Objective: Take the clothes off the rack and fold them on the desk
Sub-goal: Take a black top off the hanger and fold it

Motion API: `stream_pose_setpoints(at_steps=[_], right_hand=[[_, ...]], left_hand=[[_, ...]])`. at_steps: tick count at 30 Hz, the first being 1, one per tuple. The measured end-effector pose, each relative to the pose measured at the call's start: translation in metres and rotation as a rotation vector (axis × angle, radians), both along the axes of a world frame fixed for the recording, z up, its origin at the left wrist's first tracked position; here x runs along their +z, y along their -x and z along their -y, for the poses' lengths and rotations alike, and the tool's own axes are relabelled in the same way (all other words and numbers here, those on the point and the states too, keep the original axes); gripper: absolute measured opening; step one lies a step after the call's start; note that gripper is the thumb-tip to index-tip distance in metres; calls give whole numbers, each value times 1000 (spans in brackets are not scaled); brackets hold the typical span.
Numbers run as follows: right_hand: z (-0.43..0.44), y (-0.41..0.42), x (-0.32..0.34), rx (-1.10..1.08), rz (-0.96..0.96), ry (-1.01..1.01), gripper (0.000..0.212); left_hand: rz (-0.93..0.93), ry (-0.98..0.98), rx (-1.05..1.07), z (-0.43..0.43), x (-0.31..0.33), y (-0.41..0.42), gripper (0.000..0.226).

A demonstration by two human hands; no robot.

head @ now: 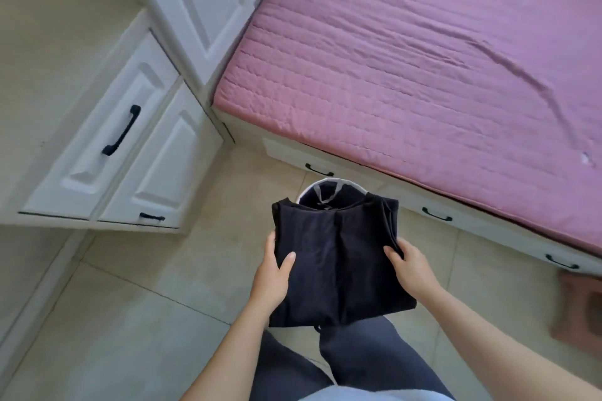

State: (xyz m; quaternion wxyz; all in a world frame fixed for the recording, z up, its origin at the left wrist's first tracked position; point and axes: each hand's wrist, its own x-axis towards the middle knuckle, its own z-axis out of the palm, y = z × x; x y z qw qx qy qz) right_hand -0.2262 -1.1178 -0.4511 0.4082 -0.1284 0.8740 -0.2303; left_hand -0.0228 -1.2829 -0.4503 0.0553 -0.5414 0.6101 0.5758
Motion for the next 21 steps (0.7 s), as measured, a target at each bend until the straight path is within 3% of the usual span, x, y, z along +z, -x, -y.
stream_pose_setpoints(at_steps=[7,10,14,18,21], right_hand=[[3,38,-69,-328,92,7,16],[10,47,-117,-459,131,16,14],[18,55,-199,-667,155,-36,20],[29,55,-279,-757,174,-106,13],[36,58,-329,-830,172,-179,36]], left_hand=[[96,-16,-169,20,-71,69,63],[134,-41,-176,36,-117,99,60],[205,-85,-202,54,-195,136,36],[297,-36,-244,55,-278,160,42],[444,83,-263,47,-329,171,47]])
